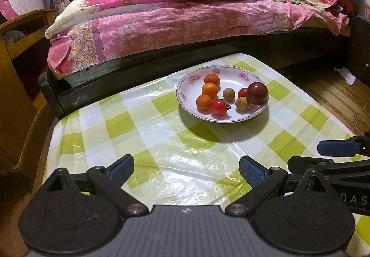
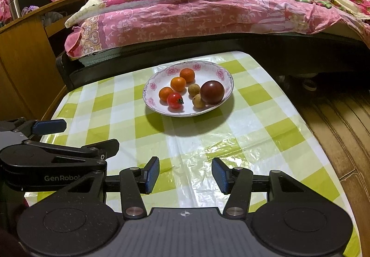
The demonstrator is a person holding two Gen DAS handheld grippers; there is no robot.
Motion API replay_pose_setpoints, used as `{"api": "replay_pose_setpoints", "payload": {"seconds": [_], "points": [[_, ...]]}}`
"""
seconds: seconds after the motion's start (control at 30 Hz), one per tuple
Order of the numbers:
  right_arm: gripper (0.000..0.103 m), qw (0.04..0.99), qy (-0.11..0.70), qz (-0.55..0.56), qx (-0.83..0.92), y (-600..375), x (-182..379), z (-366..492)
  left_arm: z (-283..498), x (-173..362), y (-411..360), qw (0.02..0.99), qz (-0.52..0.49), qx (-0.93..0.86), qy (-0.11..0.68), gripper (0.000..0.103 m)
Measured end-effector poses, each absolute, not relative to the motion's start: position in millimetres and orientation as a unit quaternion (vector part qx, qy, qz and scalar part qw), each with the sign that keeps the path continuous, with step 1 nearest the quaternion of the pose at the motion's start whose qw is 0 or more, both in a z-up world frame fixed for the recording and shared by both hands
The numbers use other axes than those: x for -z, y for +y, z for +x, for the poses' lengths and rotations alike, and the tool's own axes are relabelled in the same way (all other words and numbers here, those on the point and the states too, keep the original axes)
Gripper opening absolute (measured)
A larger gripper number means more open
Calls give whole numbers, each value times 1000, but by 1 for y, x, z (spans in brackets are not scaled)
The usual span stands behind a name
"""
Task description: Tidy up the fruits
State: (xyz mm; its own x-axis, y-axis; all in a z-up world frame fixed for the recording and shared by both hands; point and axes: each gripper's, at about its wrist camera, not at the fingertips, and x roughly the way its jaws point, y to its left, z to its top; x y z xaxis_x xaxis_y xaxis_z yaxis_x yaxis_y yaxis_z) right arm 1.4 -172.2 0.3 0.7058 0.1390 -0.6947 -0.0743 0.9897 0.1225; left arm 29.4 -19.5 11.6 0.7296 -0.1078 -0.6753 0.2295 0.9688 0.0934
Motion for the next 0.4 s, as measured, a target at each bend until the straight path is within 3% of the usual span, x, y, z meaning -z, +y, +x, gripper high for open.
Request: {"api": "replay_pose_setpoints", "payload": {"seconds": [0.4], "points": [[54,925,374,42,-57,-173,-2,-3,23,-17,-20,932,96,82,340,103]]}}
